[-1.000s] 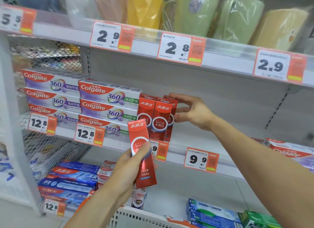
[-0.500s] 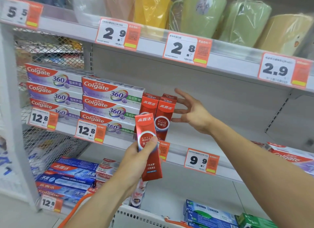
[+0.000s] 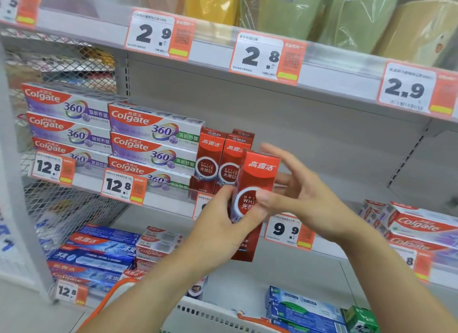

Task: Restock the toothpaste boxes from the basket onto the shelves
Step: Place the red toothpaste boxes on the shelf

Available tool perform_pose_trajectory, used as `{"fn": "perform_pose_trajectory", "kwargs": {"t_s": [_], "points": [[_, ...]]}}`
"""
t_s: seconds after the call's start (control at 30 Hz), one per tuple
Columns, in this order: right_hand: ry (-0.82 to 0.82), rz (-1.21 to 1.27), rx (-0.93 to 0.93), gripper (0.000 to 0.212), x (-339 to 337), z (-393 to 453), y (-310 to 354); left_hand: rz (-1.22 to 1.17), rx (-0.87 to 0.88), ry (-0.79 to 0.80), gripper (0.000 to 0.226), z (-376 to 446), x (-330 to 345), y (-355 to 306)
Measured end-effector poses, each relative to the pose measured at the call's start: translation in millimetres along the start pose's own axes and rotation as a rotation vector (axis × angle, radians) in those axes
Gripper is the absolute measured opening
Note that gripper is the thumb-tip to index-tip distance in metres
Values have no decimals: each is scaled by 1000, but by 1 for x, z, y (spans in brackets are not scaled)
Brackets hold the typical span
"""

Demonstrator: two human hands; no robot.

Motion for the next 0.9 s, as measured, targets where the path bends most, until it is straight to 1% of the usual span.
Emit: {"fn": "perform_pose_trajectory", "kwargs": {"t_s": [0.07,0.13,0.17,0.23,0.3,0.37,0.43,0.5,0.57,0.63,0.7,0.8,0.9], "points": [[-49,100,-47,87,-10,3,6,50,29,34,37,6,0,-4],[-85,90,-107,81,-21,4,11,165,78,71,41,15,-2,-11],[-117,71,-133,75,-26,5,12,263,115,47,46,20,-5,-15],[-206,29,-179,67,-37,7,11,478,211,-114,51,34,-15,-26],[-323,-23,-242,64,-44,10,6,631,359,-288,46,47,-24,-36],[-439,-85,-290,63,-46,13,-1,815,489,-337,46,62,-32,-42],[-500,-155,-304,63,-42,18,-6,1014,532,-285,62,80,-39,-43],[-498,-226,-297,63,-38,26,-11,1138,473,-156,86,97,-45,-44],[-460,-253,-268,62,-32,33,-20,1270,423,-36,100,110,-48,-43],[-426,-265,-252,64,-26,40,-29,1383,406,55,101,119,-47,-40],[-402,-272,-235,66,-22,46,-38,1424,404,118,94,123,-45,-38],[-404,-280,-191,63,-20,49,-47,1417,395,114,85,124,-44,-35],[-407,-288,-175,64,-20,50,-49,1409,410,88,84,124,-44,-34]]}}
Point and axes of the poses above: each hand's wrist, its own z-axis towards the middle knuckle, its own x-axis out of the palm, y = z × x, the point moved 2 cm from there along z, towards the middle knuckle, and after that the axes turned 5 degrees about z, right-handed, at the moved point
